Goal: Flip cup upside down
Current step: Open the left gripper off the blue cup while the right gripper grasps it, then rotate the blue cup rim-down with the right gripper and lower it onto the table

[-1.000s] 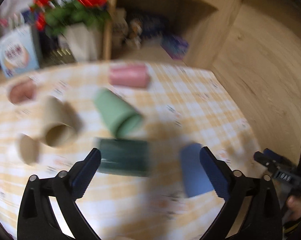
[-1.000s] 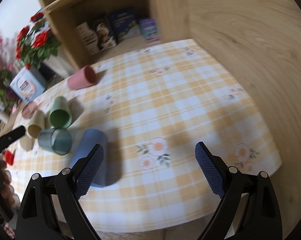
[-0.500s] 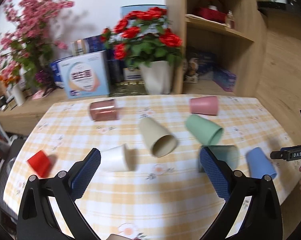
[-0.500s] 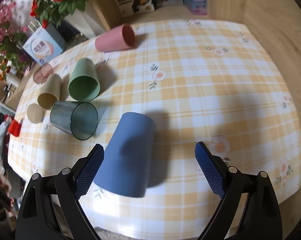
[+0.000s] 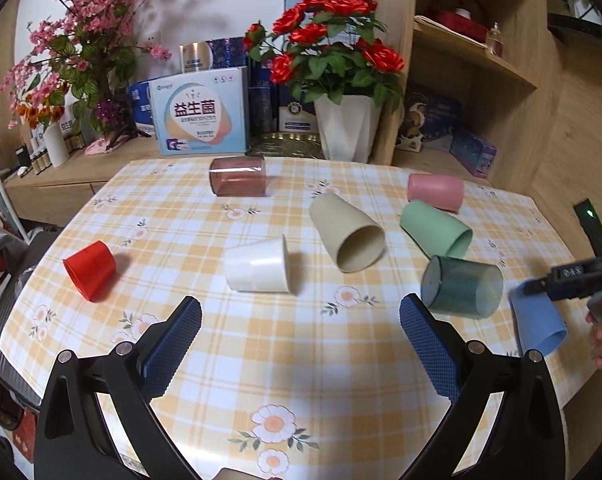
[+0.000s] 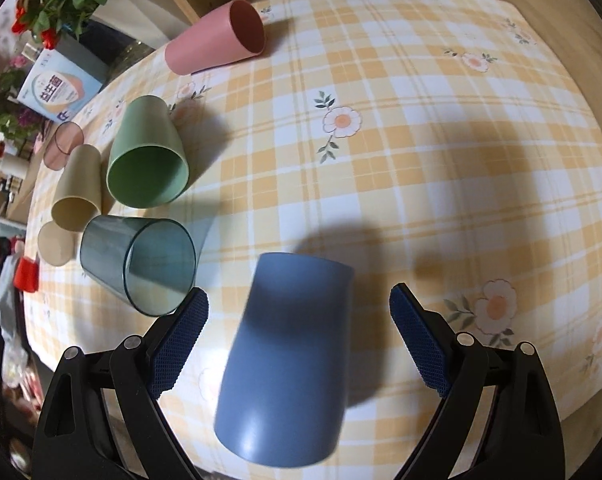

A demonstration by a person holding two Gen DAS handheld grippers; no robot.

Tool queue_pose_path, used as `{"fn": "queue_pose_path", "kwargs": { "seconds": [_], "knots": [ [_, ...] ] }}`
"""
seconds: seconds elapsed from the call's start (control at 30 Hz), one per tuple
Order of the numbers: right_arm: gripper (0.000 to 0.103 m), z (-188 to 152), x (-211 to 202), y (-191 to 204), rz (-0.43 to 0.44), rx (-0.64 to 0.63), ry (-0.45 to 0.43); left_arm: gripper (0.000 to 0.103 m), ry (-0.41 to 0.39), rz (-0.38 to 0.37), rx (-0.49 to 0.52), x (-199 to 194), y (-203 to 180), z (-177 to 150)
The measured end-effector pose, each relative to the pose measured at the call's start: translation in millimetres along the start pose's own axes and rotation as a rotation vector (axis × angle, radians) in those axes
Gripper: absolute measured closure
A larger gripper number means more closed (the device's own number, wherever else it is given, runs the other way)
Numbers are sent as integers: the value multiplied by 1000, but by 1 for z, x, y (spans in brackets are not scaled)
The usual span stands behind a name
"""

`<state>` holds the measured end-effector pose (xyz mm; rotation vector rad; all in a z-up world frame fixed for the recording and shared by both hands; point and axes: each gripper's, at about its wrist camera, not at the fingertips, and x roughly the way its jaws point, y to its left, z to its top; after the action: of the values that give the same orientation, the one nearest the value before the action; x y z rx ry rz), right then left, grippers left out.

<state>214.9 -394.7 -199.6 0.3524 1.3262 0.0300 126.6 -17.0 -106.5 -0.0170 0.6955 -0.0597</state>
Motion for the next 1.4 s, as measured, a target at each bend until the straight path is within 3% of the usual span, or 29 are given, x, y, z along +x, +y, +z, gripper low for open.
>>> {"fn": "queue_pose_path", "kwargs": {
  "seconds": [0.07, 0.17, 0.3, 0.5, 0.83, 1.13, 1.4],
  "knots": [
    [36, 2, 6, 2, -5, 11, 25, 6, 5, -13, 7, 0, -4, -2],
    [36, 3, 14, 0, -11, 34, 42, 6, 11, -25, 2, 1, -7, -4],
    [46, 4, 21, -3, -6, 62, 52, 6, 23, -30, -4, 3, -8, -6],
    [47, 0, 17, -4, 25, 65, 24, 6, 43, -33, -30, 6, -5, -7],
    [47, -44, -28, 9, 29, -85, -202, 6, 50, -18, -64, 7, -4, -9],
    [48, -94, -65, -9, 60, -56, -384, 6, 44, -26, -58, 4, -12, -9],
    [48, -87, -82, -10, 20, -66, -481, 6, 54, -25, -57, 5, -18, -10]
  ]
}}
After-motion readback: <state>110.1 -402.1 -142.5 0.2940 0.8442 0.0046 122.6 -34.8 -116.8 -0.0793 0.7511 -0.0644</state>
